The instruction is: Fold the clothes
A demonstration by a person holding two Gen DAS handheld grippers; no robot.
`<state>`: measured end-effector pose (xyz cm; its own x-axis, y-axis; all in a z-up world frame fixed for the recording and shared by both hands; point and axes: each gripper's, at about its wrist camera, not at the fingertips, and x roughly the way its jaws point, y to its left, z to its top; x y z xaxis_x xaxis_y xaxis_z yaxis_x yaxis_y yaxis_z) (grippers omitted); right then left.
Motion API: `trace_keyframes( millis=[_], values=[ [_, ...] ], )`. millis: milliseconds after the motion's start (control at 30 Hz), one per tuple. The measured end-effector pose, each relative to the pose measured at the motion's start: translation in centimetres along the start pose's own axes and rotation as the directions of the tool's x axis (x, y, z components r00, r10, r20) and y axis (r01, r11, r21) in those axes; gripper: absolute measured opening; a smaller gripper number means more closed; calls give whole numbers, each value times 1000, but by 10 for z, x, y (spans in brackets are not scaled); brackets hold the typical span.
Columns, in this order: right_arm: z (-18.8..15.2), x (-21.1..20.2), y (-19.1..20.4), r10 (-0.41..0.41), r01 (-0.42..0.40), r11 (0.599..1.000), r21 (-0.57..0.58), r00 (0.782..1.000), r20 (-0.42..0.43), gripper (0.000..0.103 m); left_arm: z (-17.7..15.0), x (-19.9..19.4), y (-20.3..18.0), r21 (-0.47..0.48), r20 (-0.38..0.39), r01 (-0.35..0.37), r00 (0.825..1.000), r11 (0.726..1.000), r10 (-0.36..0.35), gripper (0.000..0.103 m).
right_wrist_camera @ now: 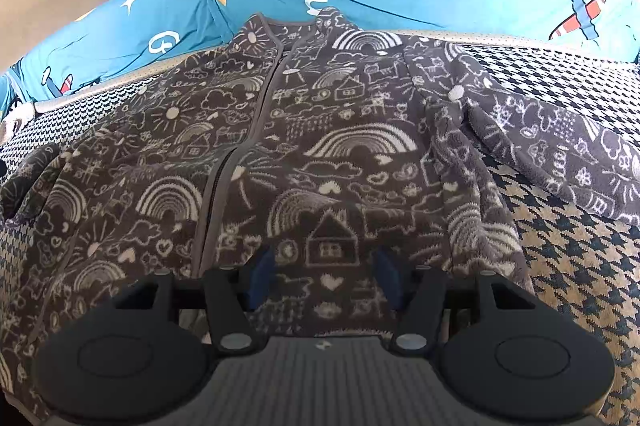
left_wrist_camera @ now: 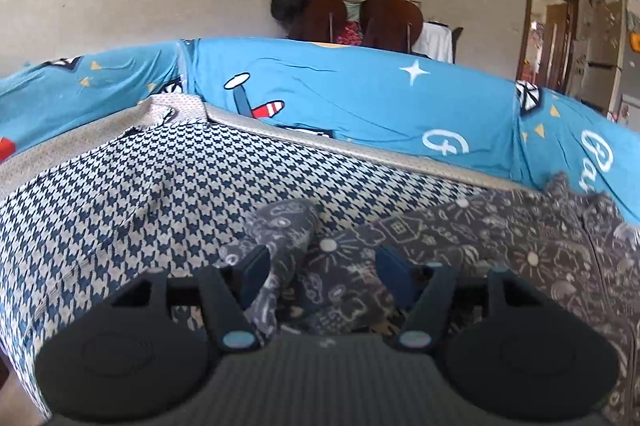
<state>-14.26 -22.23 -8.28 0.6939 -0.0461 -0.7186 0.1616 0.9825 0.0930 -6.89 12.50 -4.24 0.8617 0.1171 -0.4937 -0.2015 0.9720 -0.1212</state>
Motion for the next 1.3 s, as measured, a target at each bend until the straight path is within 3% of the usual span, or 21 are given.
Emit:
trace_keyframes(
  millis=[167,333,500,667,867,933,1033,1133,1233,1300],
  values=[
    [-1,0,2,-6,6,1000,-18,1000,1,57,18,25,42,-191,-71,22,997,981,-37,60],
    [-2,1,5,-8,8,999,-37,1000,1,61,23,50,69,-291,-120,36,990,956,-74,46],
    [-3,2,8,-13,13,998,-56,1000,1,64,23,72,74,-339,-157,82,977,937,-143,45],
    [-3,3,10,-14,14,998,-57,1000,1,64,20,90,72,-357,-193,85,968,930,-162,45],
    [-3,3,10,-12,12,998,-62,1000,2,69,17,97,68,-344,-212,78,964,936,-159,24],
    [-3,4,11,-13,13,998,-66,1000,3,70,17,95,63,-309,-210,57,969,949,-127,15],
    [-3,4,11,-13,13,998,-67,1000,3,70,18,84,54,-243,-175,-9,984,970,-35,13],
    [-3,4,12,-15,15,998,-63,1000,3,70,21,63,41,-153,-90,-117,990,981,104,13],
    [-2,4,11,-13,13,998,-57,1000,1,70,20,40,39,-126,-2,-252,967,959,254,13],
    [-1,4,10,-10,10,999,-50,1000,-1,70,17,31,45,-150,-1,-321,946,935,324,13]
  ],
)
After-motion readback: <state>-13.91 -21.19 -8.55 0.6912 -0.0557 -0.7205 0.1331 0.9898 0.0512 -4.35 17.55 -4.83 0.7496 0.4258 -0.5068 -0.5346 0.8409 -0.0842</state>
